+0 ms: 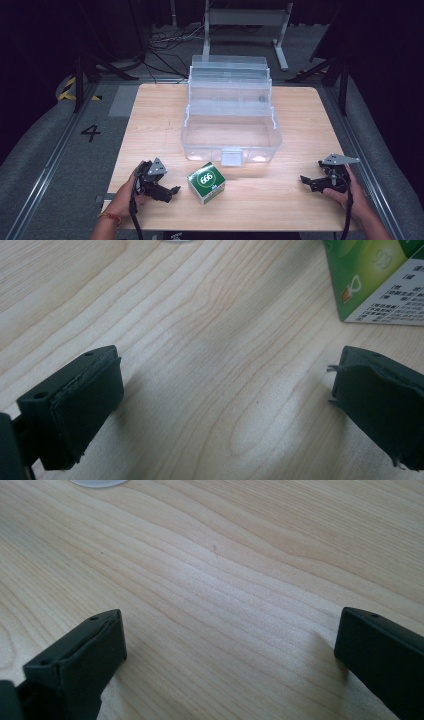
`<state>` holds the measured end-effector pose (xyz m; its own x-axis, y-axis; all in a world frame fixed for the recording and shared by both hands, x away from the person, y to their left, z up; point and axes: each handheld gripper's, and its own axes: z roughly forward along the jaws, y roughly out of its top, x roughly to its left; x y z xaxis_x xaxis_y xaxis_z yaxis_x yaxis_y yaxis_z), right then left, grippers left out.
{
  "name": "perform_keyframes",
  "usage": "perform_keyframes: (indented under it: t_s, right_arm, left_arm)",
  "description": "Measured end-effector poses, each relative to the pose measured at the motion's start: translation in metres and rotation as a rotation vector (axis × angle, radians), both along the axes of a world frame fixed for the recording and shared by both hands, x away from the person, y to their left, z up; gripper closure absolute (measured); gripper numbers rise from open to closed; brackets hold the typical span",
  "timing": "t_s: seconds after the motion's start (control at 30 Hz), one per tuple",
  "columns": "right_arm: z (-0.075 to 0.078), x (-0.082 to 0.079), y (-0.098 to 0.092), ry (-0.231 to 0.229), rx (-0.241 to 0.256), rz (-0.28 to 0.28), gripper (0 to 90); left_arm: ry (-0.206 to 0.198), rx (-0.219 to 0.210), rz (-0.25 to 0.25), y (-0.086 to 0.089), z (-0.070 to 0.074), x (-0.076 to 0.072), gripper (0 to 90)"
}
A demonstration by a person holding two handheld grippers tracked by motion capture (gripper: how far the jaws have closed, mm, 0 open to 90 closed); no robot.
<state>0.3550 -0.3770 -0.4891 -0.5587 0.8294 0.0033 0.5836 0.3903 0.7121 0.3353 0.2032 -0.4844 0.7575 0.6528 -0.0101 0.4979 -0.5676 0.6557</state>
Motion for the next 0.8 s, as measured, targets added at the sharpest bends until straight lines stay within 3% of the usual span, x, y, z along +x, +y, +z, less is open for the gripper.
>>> perform_keyframes:
  t_s: [0.37,0.47,0.57,0.7,0.8]
  right_arm:
    - [0.0006,0.0007,0.0015,0.007,-0.002,-0.026,0.4]
    - [0.0008,0.0011,0.0002,0.007,-0.006,-0.019,0.5]
    - [0.0011,0.0005,-0.0012,0.009,-0.008,-0.014,0.5]
    - [0.0012,0.0005,-0.0012,0.009,-0.009,-0.012,0.5]
    - [0.0012,0.0005,-0.0013,0.008,-0.008,-0.011,0.5]
  left_arm:
    - [-0.002,0.002,0.001,0.0042,0.0002,-0.0035,0.7]
    - [-0.013,0.001,-0.027,0.0061,0.0000,-0.0034,0.7]
    - [-0.036,0.026,-0.075,0.0012,0.0018,-0.0050,0.7]
    - [0.024,0.019,-0.067,0.0034,0.0031,-0.0056,1.3]
    - [0.060,-0.011,-0.085,0.0047,0.0069,-0.0074,2.9]
